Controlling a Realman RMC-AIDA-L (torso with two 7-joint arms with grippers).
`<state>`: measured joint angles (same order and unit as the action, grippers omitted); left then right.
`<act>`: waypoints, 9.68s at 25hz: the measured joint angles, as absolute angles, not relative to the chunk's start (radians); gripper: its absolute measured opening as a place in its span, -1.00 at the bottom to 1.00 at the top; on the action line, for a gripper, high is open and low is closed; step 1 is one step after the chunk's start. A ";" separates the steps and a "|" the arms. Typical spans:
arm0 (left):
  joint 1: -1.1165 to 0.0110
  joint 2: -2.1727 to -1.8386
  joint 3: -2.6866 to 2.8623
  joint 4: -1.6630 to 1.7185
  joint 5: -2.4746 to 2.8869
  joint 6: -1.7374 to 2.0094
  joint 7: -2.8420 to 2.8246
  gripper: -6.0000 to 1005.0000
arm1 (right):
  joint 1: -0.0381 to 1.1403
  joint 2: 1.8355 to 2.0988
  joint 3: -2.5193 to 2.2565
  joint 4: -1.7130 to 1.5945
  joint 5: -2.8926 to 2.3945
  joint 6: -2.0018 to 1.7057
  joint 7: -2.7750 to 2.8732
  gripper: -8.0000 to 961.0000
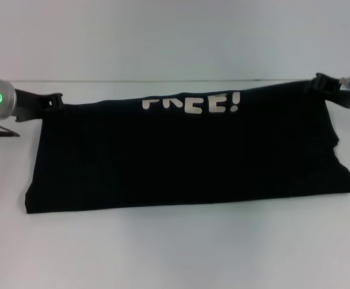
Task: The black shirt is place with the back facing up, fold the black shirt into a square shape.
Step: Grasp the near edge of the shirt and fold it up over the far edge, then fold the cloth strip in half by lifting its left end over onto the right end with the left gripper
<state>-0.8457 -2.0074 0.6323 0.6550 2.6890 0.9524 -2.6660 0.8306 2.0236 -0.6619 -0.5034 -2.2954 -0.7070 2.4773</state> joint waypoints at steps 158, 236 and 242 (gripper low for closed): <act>-0.619 -2.031 0.244 0.473 2.421 1.228 -2.591 0.36 | 0.830 1.772 -0.713 -0.595 -2.343 -1.192 2.640 0.69; -0.585 -2.019 0.202 0.490 2.332 1.139 -2.562 0.34 | 0.821 1.779 -0.712 -0.598 -2.342 -1.205 2.642 0.68; -0.592 -2.016 0.204 0.478 2.324 1.115 -2.572 0.34 | 0.822 1.779 -0.712 -0.598 -2.342 -1.206 2.642 0.69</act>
